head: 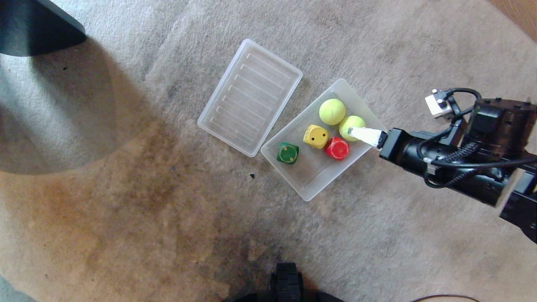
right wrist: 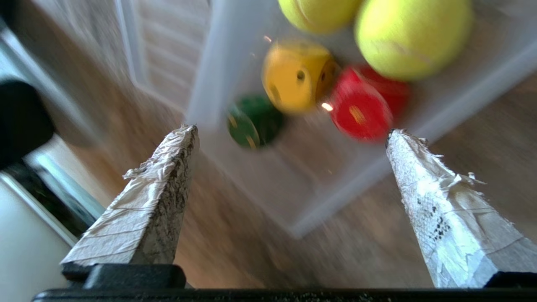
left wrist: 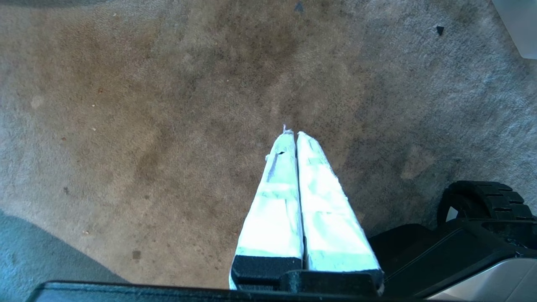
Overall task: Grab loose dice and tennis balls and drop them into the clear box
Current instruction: Pick up toys out of the box
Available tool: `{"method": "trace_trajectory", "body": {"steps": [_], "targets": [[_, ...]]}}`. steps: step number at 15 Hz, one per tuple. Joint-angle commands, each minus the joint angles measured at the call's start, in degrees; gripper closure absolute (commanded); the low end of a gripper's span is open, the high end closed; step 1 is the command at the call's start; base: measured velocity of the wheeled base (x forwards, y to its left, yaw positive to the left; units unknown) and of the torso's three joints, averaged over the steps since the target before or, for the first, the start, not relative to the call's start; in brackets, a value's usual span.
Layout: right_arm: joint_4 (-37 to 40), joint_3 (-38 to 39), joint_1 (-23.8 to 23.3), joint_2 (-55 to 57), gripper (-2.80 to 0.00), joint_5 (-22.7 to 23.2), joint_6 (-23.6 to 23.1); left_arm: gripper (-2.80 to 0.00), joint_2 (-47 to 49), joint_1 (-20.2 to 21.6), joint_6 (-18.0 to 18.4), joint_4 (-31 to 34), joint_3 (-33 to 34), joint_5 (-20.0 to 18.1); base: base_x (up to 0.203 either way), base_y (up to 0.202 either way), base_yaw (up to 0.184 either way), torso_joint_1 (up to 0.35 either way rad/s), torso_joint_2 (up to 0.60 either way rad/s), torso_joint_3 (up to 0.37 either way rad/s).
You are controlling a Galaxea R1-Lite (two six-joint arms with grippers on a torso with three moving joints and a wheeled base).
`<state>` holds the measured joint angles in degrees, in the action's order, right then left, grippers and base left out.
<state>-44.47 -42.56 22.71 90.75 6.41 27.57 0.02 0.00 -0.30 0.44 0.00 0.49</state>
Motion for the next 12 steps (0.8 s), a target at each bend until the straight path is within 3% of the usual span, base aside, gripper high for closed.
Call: {"method": "trace_trajectory", "body": {"steps": [1, 4, 10, 11, 12], "targets": [[3.87, 4.84, -0.50, -9.34, -2.80, -0.22, -3.07, 0.00, -0.02, 0.00, -0.05, 0.00, 0.00, 0.04, 0.000, 0.000, 0.000, 0.000, 0.00, 0.000], [13.38, 10.98, -1.23, -19.94, -2.80, -2.34, -7.56, 0.00, -0.02, 0.00, -0.05, 0.00, 0.00, 0.04, 0.000, 0.000, 0.000, 0.000, 0.00, 0.000], [29.13, 21.24, -4.52, -43.78, -2.80, -3.16, -8.60, 0.00, -0.02, 0.00, -0.05, 0.00, 0.00, 0.04, 0.000, 0.000, 0.000, 0.000, 0.00, 0.000], [30.66, 22.61, -6.09, -46.08, 0.00, -3.22, -8.78, 0.00, -0.02, 0.00, -0.05, 0.00, 0.00, 0.04, 0.000, 0.000, 0.000, 0.000, 0.00, 0.000], [32.49, 23.53, -6.86, -47.16, 0.00, -3.55, -9.22, 0.00, -0.02, 0.00, -0.05, 0.00, 0.00, 0.04, 0.000, 0.000, 0.000, 0.000, 0.00, 0.000]]}}
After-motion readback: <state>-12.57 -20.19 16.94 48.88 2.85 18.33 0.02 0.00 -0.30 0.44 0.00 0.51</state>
